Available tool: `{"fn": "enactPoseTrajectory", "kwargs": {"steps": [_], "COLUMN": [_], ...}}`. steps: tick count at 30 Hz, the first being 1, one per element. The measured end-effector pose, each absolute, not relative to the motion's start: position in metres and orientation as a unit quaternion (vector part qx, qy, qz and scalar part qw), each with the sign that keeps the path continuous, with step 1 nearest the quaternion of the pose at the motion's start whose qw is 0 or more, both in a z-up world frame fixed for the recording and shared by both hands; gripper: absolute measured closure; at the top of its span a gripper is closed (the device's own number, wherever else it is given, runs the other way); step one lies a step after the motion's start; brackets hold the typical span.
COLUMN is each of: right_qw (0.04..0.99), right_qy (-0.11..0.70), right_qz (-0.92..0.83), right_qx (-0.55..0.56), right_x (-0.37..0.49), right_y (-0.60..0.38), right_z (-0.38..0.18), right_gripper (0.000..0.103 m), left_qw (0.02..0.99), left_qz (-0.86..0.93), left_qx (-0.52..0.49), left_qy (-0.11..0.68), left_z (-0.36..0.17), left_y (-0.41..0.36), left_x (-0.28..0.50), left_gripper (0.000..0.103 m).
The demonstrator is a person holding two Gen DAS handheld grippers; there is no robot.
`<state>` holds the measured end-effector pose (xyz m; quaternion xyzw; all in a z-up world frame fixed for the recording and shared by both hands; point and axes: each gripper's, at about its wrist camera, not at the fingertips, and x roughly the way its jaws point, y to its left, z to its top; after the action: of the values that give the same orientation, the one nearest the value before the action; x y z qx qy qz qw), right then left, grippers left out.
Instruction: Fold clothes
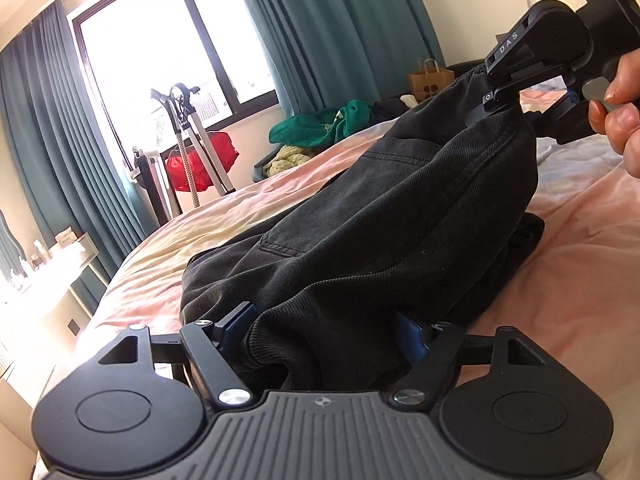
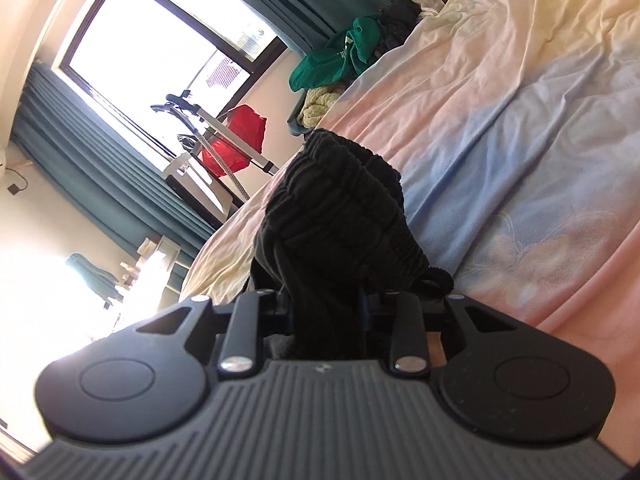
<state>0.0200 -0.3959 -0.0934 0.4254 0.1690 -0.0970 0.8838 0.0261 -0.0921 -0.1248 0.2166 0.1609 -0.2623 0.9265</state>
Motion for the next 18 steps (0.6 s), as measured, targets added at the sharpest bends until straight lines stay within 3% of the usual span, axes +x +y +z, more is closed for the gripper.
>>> {"fn": "enactPoseTrajectory", "kwargs": {"steps": [10,15,18], "right_qw": [0.925,0.860,0.824], "right_qy": [0.101,0.200,0.223], "right_qz": [-0.038,-0.118,-0.135], "right_qx": [0.365,0.454,0.503], "right_x": [0.036,0.031,0.025], "right_y": [-0.394,-0.417,-0.421], "right_z": [-0.060,-0.116,-0.141], "right_gripper": [0.073,0.065,0.055], "left_qw": [0.932,0.928,0.925], "left_qz": [-0.277,-0.295,-0.300], "left_qx": [0.139,0.089,0.065], "left_qy": [0.186,0.210,0.222], "left_z": [-0.114,-0.108,-0.107], "left_y": [-0.076,-0.066,-0.060], "left_x": [0.037,0.046,0.048], "left_gripper": [0.030,0.030,0.028]}}
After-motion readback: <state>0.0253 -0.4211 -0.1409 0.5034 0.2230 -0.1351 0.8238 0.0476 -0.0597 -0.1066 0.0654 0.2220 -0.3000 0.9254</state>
